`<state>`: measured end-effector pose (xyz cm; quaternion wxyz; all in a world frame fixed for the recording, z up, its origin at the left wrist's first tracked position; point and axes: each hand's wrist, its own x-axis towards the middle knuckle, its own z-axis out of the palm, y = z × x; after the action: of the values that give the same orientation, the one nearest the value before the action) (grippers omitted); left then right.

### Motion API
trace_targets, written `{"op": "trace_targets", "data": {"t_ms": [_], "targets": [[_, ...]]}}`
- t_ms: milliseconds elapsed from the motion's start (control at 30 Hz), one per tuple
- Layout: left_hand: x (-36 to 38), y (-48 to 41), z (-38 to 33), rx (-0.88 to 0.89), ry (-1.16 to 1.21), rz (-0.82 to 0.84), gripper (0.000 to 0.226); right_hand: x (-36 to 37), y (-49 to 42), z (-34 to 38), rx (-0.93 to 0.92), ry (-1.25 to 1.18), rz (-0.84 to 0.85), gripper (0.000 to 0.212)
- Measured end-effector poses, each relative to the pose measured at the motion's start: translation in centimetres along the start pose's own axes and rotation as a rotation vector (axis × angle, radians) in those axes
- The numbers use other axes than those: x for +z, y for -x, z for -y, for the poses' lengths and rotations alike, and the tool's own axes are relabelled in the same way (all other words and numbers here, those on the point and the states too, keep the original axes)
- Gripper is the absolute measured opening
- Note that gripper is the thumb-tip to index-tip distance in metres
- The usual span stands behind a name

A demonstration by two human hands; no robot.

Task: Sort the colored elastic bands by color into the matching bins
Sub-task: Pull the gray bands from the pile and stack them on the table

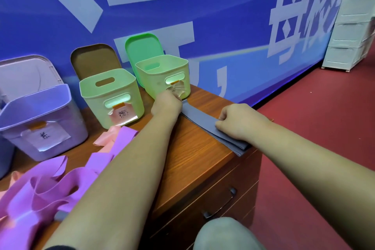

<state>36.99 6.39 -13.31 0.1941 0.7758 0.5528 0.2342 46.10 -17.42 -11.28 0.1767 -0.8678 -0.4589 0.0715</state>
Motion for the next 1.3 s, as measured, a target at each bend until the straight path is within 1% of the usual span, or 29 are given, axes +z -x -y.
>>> {"op": "trace_targets", "data": {"t_ms": [333, 567, 767, 900, 1000, 1100, 1167, 1300], "targets": [[0.1, 0.1, 0.1, -0.020, -0.006, -0.015, 0.017, 0.4, -0.1, 0.2, 0.005, 0.035, -0.018, 0.012], [0.1, 0.5, -0.4, -0.047, -0.018, 0.006, 0.011, 0.0, 0.0, 0.8, 0.030, 0.111, -0.010, 0.019], [-0.3, 1.1, -0.7, -0.033, -0.023, 0.039, 0.014, 0.4, 0.2, 1.0, 0.019, 0.207, -0.071, 0.025], [-1.1, 1.8, -0.9, 0.008, -0.031, 0.041, 0.010, 0.6, 0.3, 1.2, 0.027, 0.213, -0.077, 0.027], [-2.5, 2.4, -0.8, 0.034, -0.024, 0.047, 0.008, 0.4, 0.6, 1.7, 0.031, 0.189, -0.104, 0.029], [-4.9, 3.1, -0.2, 0.083, -0.033, 0.061, 0.014, 0.1, 1.0, 2.9, 0.025, 0.138, -0.159, 0.026], [-7.1, 3.7, 0.4, 0.107, -0.018, 0.090, 0.019, 0.0, 1.3, 4.2, -0.016, 0.123, -0.172, 0.027], [-12.5, 6.0, 2.5, 0.125, 0.061, 0.146, 0.018, 0.7, 2.6, 8.1, -0.144, 0.037, -0.135, 0.035]]}}
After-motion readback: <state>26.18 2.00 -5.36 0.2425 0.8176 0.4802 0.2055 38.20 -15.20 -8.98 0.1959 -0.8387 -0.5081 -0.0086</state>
